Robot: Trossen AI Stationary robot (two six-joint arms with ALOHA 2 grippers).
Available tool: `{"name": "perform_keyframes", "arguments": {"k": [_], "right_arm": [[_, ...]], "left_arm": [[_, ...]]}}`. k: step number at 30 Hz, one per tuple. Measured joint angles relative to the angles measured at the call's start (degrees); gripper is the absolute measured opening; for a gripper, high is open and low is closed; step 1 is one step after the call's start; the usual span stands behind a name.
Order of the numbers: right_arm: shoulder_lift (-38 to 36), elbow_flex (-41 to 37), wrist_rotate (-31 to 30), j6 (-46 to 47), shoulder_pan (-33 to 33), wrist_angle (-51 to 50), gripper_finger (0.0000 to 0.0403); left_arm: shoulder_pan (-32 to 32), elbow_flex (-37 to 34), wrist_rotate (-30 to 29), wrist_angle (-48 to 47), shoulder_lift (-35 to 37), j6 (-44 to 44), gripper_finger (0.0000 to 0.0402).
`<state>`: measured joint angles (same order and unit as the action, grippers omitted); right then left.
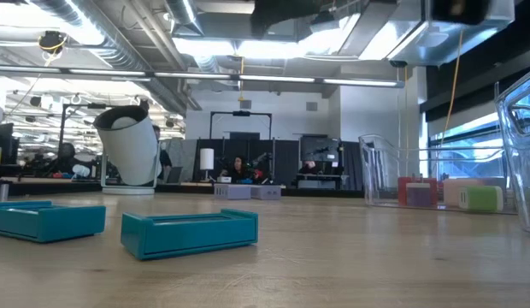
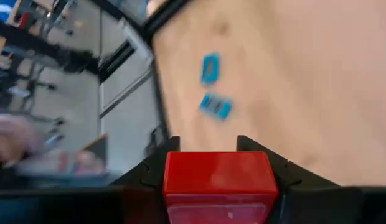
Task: Pick & Place Office items
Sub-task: Put the red digital clock into the bottom transparent bin
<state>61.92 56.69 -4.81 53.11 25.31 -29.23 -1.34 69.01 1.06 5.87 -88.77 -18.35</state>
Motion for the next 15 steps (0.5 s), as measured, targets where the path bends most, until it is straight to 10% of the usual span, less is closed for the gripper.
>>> {"name": "perform_keyframes", "arguments": {"k": [15], "right_arm": [[15.03,0.00,2.36,31.31,20.05,-2.30,0.0144]], "left_arm": [[0.00,0.00,0.00,-6.64,-0.02,0.00,0.0273]]}}
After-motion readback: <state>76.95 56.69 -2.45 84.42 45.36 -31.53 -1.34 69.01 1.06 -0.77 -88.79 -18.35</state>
